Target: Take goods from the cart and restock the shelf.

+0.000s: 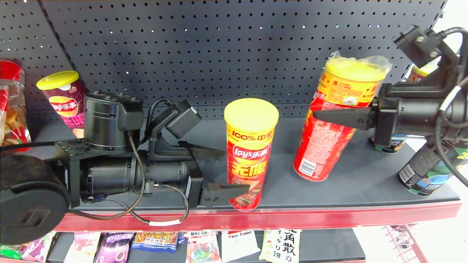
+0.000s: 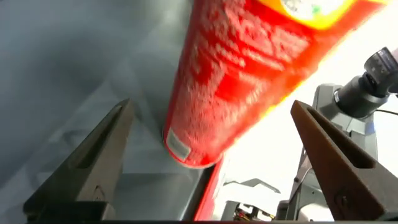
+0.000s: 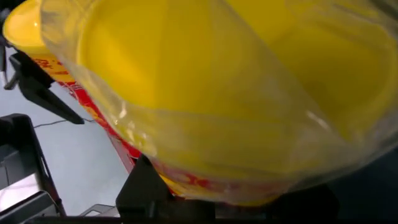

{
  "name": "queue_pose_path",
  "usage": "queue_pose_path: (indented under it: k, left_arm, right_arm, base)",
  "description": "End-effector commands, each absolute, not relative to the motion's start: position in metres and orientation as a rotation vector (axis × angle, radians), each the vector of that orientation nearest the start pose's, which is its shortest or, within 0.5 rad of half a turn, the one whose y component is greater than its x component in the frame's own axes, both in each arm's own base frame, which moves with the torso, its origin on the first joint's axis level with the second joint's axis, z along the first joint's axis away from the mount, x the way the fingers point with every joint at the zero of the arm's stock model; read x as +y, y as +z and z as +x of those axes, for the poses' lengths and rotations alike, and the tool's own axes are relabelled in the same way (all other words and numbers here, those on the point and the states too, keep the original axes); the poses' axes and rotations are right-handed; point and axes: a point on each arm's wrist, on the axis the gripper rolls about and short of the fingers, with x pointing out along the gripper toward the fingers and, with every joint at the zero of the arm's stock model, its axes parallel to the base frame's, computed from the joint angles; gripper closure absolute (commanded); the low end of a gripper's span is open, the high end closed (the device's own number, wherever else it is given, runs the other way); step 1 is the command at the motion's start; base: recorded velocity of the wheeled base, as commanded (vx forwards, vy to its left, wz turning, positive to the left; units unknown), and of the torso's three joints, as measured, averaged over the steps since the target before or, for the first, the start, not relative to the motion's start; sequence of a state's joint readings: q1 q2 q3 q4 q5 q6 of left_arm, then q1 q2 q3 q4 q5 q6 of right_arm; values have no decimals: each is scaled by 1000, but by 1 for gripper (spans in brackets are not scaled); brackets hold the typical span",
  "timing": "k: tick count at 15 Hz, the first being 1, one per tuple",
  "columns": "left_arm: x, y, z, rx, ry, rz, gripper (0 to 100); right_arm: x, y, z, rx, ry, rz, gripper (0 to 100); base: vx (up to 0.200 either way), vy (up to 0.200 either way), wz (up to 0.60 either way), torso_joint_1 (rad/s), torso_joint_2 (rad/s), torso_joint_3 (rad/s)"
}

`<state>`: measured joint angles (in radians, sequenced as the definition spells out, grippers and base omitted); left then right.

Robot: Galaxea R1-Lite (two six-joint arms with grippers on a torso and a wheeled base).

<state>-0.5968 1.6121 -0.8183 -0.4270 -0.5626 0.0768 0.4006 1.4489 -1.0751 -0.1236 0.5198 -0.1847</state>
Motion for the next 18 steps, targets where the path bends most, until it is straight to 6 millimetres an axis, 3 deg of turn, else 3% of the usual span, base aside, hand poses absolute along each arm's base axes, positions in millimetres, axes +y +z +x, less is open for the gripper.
queue_pose_path:
  k: [1, 5, 8, 13, 18]
  left_arm:
    - [-156, 196, 215, 329, -1149, 71, 0]
    - [-132, 191, 204, 336, -1092, 59, 0]
    - [-119, 192, 200, 326, -1055, 45, 0]
    - [-96, 195, 180, 333, -982, -41, 0]
    - [-93, 193, 173, 334, -981, -41, 0]
  right_arm:
    - [127, 265, 256, 227, 962, -160, 100]
    - [147, 268, 294, 191, 974, -165, 100]
    - [158, 267, 304, 186, 994, -168, 100]
    - [186, 262, 338, 159, 1020, -172, 100]
    - [193, 257, 343, 168, 1033, -173, 100]
  base:
    - [0, 0, 0, 0, 0, 0]
    - [0, 0, 0, 0, 0, 0]
    - [0, 0, 0, 0, 0, 0]
    - [0, 0, 0, 0, 0, 0]
    - [0, 0, 0, 0, 0, 0]
